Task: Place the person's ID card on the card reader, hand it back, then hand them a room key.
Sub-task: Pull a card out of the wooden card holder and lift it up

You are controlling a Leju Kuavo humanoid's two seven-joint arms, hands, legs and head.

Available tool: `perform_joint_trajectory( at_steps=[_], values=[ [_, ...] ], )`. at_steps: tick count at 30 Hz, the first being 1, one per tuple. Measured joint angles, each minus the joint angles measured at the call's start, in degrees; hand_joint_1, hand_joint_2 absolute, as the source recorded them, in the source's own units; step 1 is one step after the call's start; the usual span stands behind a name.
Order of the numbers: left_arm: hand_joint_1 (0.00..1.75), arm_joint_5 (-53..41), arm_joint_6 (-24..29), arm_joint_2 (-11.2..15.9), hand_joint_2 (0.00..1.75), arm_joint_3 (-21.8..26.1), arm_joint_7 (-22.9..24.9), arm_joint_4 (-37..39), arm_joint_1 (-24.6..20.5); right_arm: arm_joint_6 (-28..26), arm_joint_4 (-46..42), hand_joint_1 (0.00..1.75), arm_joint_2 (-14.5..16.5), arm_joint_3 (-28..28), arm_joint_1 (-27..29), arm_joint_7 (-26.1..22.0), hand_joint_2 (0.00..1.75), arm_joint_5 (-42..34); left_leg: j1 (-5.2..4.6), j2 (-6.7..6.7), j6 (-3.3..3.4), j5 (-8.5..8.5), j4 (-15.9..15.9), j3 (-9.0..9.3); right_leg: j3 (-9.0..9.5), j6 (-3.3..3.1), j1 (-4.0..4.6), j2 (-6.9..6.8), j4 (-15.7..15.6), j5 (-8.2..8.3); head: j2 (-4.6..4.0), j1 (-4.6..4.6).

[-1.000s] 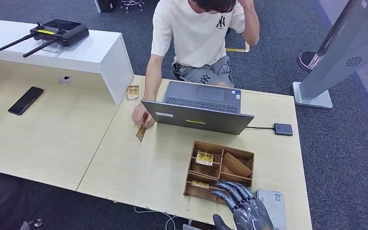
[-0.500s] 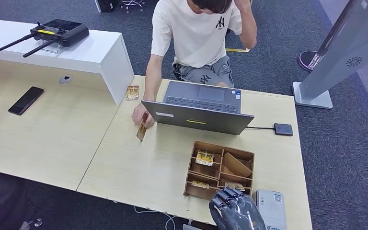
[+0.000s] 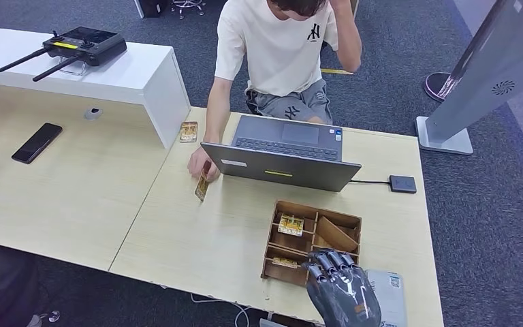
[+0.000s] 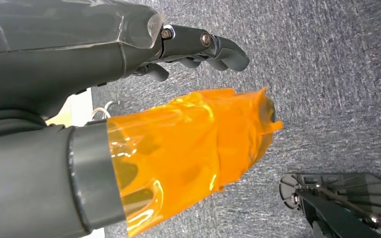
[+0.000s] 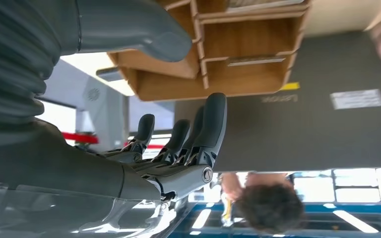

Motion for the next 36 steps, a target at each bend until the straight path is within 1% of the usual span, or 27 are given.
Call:
perform_joint_trajectory(
  at_steps=[4, 5, 7, 10, 14, 16, 21, 26, 36],
  values=[
    [0.0, -0.3, -0.7, -0.3, 0.0, 1.0, 0.0, -0.9, 0.1, 0.2, -1.0, 1.05, 0.0, -1.8, 0.9, 1.7, 1.75, 2.1, 0.0, 0.0, 0.0, 0.0, 0.0, 0.0, 0.0, 0.0, 0.0, 0.0, 0.0, 0.0, 0.0, -0.02],
    [0.0, -0.3, -1.0, -0.3, 0.0, 1.1, 0.0, -1.2, 0.2, 0.3, -1.2, 1.03, 0.0, -2.2, 1.2, 1.9, 1.75, 2.4, 0.0, 0.0, 0.0, 0.0, 0.0, 0.0, 0.0, 0.0, 0.0, 0.0, 0.0, 0.0, 0.0, -0.01],
    [0.0, -0.5, -1.6, -0.4, 0.0, 1.5, 0.0, -1.8, 0.2, 0.5, -1.6, 0.92, 0.0, -2.9, 1.7, 2.2, 1.75, 2.9, 0.0, 0.0, 0.0, 0.0, 0.0, 0.0, 0.0, 0.0, 0.0, 0.0, 0.0, 0.0, 0.0, 0.0],
    [0.0, -0.8, -2.2, -0.6, 0.0, 2.2, 0.0, -2.5, 0.3, 0.5, -1.7, 0.83, 0.0, -3.6, 2.4, 2.3, 1.75, 3.2, 0.0, 0.0, 0.0, 0.0, 0.0, 0.0, 0.0, 0.0, 0.0, 0.0, 0.0, 0.0, 0.0, 0.0],
    [0.0, -1.2, -2.8, -0.7, 0.0, 2.7, 0.0, -2.9, 0.3, 0.6, -1.7, 0.63, 0.0, -3.8, 2.7, 2.2, 1.75, 3.3, 0.0, 0.0, 0.0, 0.0, 0.0, 0.0, 0.0, 0.0, 0.0, 0.0, 0.0, 0.0, 0.0, -0.01],
    [0.0, -1.4, -2.9, -0.7, 0.0, 2.9, -0.1, -3.0, 0.4, 0.8, -1.6, 0.62, 0.0, -3.8, 2.7, 2.0, 1.75, 3.1, 0.0, 0.0, 0.0, 0.0, 0.0, 0.0, 0.0, 0.0, 0.0, 0.0, 0.0, 0.0, 0.0, -0.01],
    [0.0, -2.0, -2.9, -0.8, 0.0, 3.5, -0.3, -3.0, 0.4, 1.5, -1.3, 0.73, 0.0, -3.8, 2.7, 0.9, 1.75, 2.3, 0.0, 0.0, 0.0, 0.0, 0.0, 0.0, 0.0, 0.0, 0.0, 0.0, 0.0, 0.0, 0.0, -0.02],
    [0.0, -2.3, -2.9, -0.8, 0.0, 3.7, -0.4, -3.1, 0.5, 1.7, -0.7, 0.7, 0.4, -3.7, 2.5, 0.4, 1.75, 2.2, 0.0, 0.0, 0.0, 0.0, 0.0, 0.0, 0.0, 0.0, 0.0, 0.0, 0.0, 0.0, 0.0, -0.02],
    [0.0, -2.6, -2.9, -0.8, 0.0, 3.7, -0.5, -3.1, 0.5, 1.9, 0.9, 0.71, 1.6, -3.7, 1.6, 0.4, 1.75, 2.2, 0.0, 0.0, 0.0, 0.0, 0.0, 0.0, 0.0, 0.0, 0.0, 0.0, 0.0, 0.0, 0.0, -0.01]
  ],
)
